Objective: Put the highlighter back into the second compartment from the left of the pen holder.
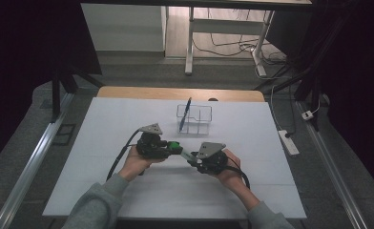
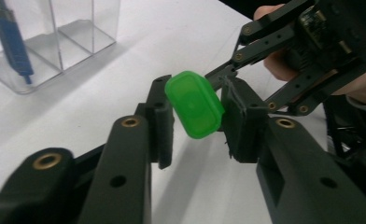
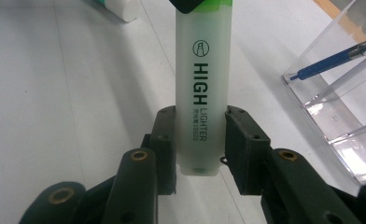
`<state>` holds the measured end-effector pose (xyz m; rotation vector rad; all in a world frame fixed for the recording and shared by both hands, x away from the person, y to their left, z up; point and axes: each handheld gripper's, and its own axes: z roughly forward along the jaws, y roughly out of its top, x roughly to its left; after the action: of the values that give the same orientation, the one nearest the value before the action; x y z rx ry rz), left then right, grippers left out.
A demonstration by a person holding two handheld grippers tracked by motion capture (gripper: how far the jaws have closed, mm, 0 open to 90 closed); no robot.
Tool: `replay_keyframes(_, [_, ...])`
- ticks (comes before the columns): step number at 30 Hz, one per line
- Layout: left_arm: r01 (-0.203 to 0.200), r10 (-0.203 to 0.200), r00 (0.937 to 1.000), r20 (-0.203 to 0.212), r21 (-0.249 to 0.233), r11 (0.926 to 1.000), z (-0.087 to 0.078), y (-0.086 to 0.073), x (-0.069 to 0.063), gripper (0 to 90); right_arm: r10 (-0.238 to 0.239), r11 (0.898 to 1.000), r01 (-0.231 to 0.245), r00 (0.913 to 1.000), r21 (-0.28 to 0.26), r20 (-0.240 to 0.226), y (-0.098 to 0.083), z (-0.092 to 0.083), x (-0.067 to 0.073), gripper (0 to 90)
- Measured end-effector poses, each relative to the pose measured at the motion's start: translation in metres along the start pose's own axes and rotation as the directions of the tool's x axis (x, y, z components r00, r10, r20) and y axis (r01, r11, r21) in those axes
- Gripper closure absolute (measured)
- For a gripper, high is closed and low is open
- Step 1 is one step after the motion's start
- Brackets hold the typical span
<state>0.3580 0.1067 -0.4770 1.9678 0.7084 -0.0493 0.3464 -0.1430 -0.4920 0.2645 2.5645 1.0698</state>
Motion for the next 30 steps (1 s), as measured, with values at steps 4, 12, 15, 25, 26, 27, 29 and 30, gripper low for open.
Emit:
replay_keyframes(4, [0.003, -0.003, 0.9997, 0.024, 0.0, 1.0, 0.0, 0.0, 0.001, 68.4, -0.008, 1.0, 0.008, 1.0, 0.004, 0.005, 0.0, 0.001, 0.001, 65.2])
replay_keyframes(12, [-0.01, 0.01, 0.9994, 0.033, -0.011, 0.9999, -0.003, 0.001, -0.001, 70.6, 0.044, 0.998, -0.045, 0.9986, -0.038, -0.027, -0.002, -0.002, -0.002, 60.7])
replay_keyframes(15, [-0.007, 0.007, 0.9997, 0.023, -0.023, 0.9997, -0.007, 0.002, 0.0, 70.7, 0.098, 0.992, -0.101, 0.9945, -0.072, -0.037, -0.004, -0.007, -0.006, 54.7])
replay_keyframes(25, [-0.005, 0.004, 0.9998, -0.017, -0.054, 0.9985, -0.017, 0.004, 0.002, 70.7, 0.227, 0.967, -0.23, 0.9732, -0.108, -0.034, -0.022, -0.033, -0.017, 47.4])
replay_keyframes(26, [-0.005, 0.004, 0.9998, -0.02, -0.054, 0.9985, -0.018, 0.004, 0.003, 70.7, 0.235, 0.966, -0.237, 0.9716, -0.107, -0.029, -0.024, -0.036, -0.018, 46.7])
replay_keyframes(27, [-0.005, 0.004, 0.9998, -0.022, -0.057, 0.9984, -0.018, 0.004, 0.003, 70.7, 0.245, 0.963, -0.247, 0.9691, -0.11, -0.028, -0.027, -0.038, -0.018, 46.3])
replay_keyframes(29, [-0.005, 0.003, 0.9997, -0.025, -0.059, 0.9982, -0.019, 0.004, 0.003, 70.7, 0.268, 0.957, -0.27, 0.963, -0.111, -0.027, -0.032, -0.043, -0.021, 45.1])
replay_keyframes(30, [-0.005, 0.003, 0.9996, -0.029, -0.062, 0.9981, -0.02, 0.004, 0.003, 70.6, 0.275, 0.955, -0.276, 0.9612, -0.11, -0.022, -0.033, -0.044, -0.021, 44.5])
